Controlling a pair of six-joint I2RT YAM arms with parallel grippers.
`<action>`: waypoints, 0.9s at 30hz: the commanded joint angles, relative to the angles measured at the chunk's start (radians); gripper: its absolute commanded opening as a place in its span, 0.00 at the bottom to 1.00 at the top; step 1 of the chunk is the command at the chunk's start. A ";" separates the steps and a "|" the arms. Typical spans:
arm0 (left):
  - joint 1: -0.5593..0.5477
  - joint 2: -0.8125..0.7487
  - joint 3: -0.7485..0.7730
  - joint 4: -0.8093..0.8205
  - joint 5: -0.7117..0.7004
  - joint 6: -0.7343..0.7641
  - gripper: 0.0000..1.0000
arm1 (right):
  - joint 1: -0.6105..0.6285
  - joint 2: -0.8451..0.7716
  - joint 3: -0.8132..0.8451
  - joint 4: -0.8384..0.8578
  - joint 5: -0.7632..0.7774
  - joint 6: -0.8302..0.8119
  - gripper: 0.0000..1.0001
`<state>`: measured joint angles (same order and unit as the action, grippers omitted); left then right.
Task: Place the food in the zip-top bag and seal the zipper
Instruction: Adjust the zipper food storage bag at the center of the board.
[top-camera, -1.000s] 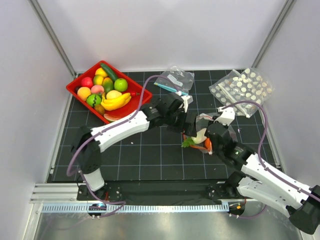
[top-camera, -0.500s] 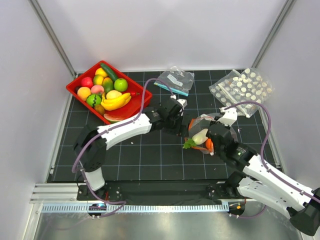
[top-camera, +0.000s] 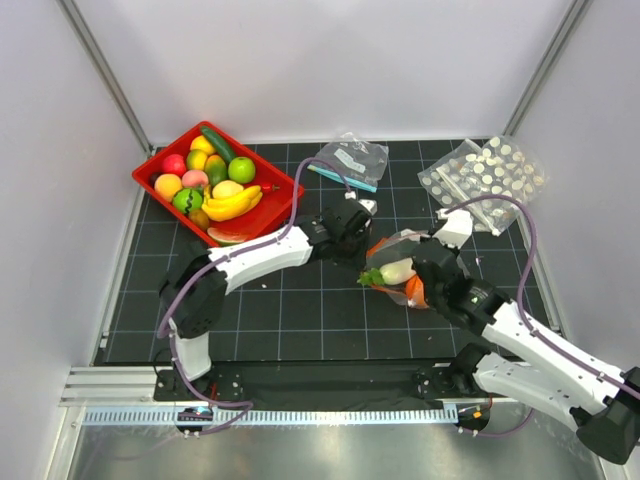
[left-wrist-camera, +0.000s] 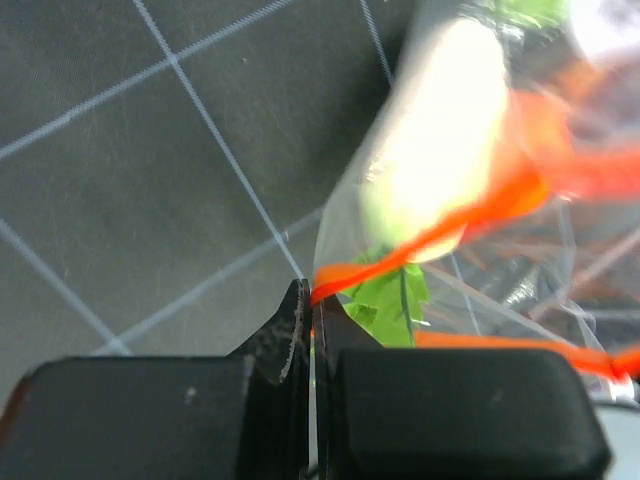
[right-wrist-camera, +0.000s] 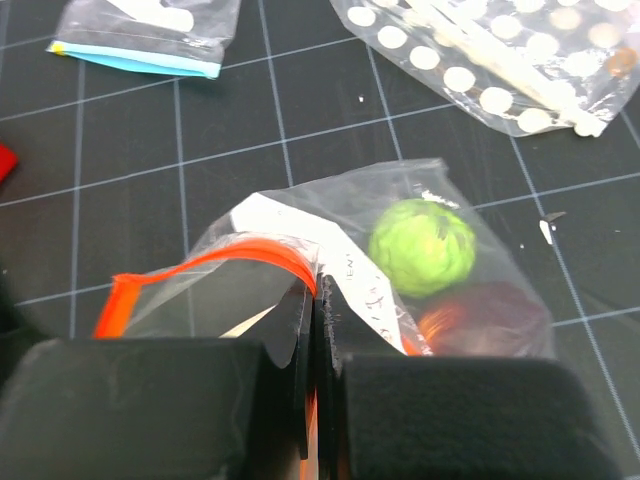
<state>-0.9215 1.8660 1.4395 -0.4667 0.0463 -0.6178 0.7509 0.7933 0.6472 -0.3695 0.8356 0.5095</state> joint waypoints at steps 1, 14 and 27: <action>-0.005 -0.131 0.084 -0.105 0.032 0.007 0.00 | 0.004 0.066 0.080 -0.045 0.077 0.035 0.01; 0.010 -0.294 0.136 -0.202 0.165 -0.025 0.00 | 0.004 0.063 0.232 -0.157 0.123 -0.015 0.01; 0.042 -0.185 0.194 -0.159 0.253 -0.026 0.01 | 0.004 0.057 0.464 -0.255 0.112 -0.138 0.01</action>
<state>-0.9039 1.6859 1.5749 -0.6384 0.2569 -0.6479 0.7532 0.8444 1.0817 -0.6071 0.9058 0.4129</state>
